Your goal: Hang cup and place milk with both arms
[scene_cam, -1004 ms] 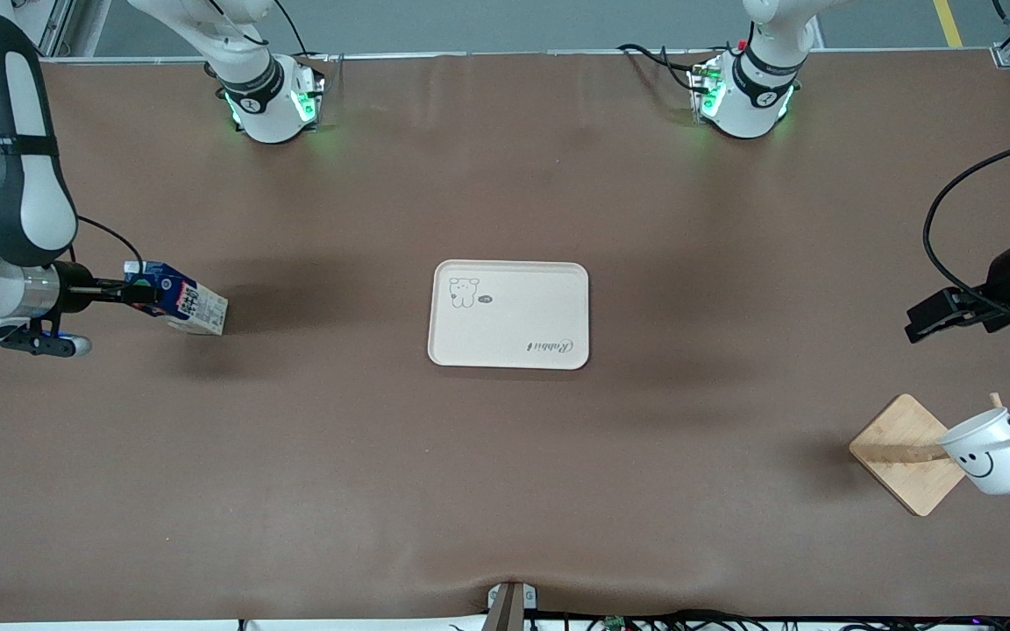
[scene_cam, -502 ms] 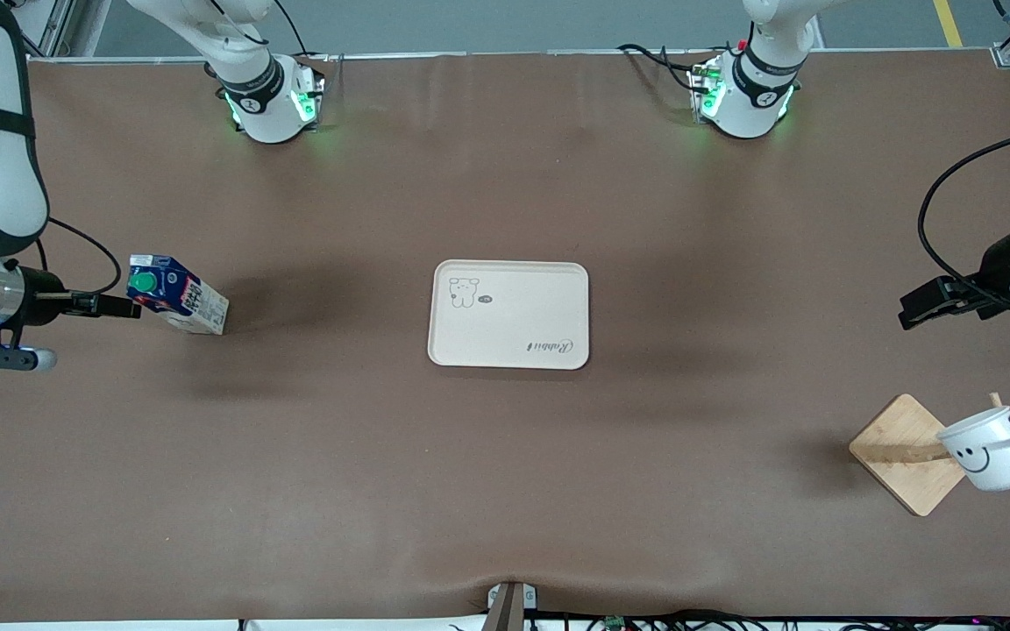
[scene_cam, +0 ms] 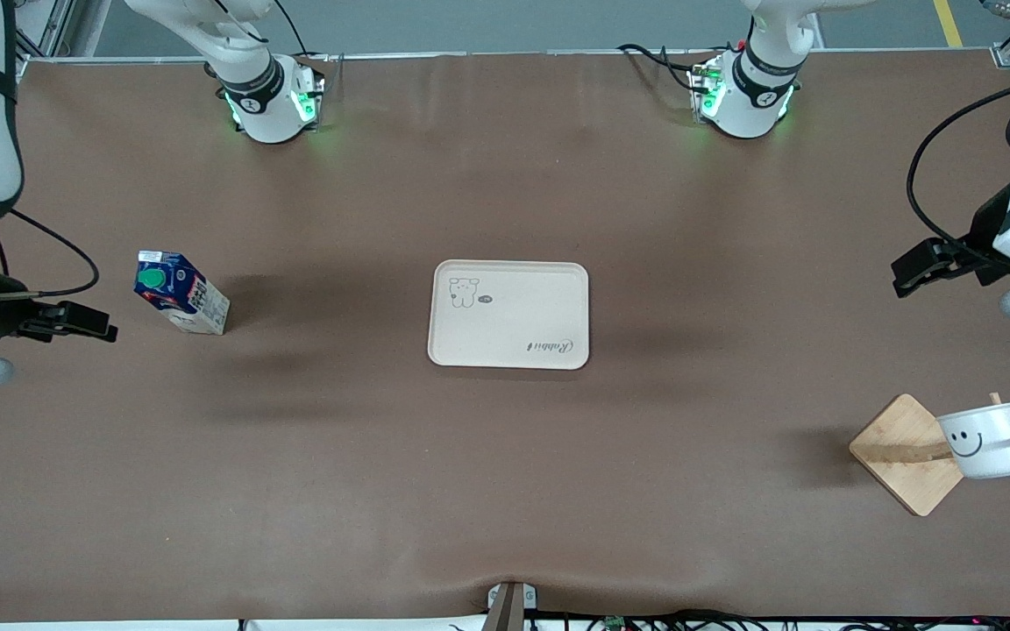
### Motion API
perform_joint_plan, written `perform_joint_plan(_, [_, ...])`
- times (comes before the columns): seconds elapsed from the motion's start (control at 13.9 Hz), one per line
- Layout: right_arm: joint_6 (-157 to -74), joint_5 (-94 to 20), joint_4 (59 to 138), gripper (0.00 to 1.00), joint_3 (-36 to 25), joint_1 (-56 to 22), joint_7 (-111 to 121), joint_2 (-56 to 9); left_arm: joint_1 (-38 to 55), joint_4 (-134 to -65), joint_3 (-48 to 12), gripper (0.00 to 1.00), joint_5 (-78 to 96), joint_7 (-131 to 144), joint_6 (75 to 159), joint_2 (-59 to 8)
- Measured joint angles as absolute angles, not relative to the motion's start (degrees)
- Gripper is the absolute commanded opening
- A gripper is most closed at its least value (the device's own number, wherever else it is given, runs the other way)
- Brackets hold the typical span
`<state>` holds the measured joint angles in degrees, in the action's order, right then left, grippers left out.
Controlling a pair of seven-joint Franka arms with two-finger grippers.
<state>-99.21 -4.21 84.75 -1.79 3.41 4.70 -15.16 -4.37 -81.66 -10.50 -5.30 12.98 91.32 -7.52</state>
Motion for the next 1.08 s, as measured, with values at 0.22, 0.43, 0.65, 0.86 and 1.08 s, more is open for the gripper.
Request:
perform_joint_plan(0.22, [-94.05, -4.20, 78.61, 1.00, -1.74, 2.08, 4.69, -15.20, -4.06, -81.91, -10.00, 1.00, -4.72, 12.84, 89.55, -6.45])
perform_joint_plan(0.43, [-88.58, -4.20, 75.47, 1.00, -1.83, 1.80, 4.69, -13.67, -0.65, -83.88, -7.25, 1.00, -4.66, 12.71, 88.70, -4.78])
perform_joint_plan(0.65, [-78.50, -4.21, 75.14, 1.00, -1.92, 1.77, 4.70, -8.65, 0.95, -86.29, -6.15, 1.00, -3.71, 12.65, 88.97, -2.77])
perform_joint_plan(0.86, [-76.78, -4.20, 80.64, 1.00, -1.74, 0.41, 4.69, -1.18, 0.95, -90.26, -5.01, 1.00, -2.58, 11.69, 91.98, 0.04])
perform_joint_plan(1.08, [-79.61, -4.07, 89.86, 1.00, -1.89, 0.17, 4.70, 5.70, 0.84, -92.25, -4.24, 1.00, -2.51, 10.69, 92.84, 1.65])
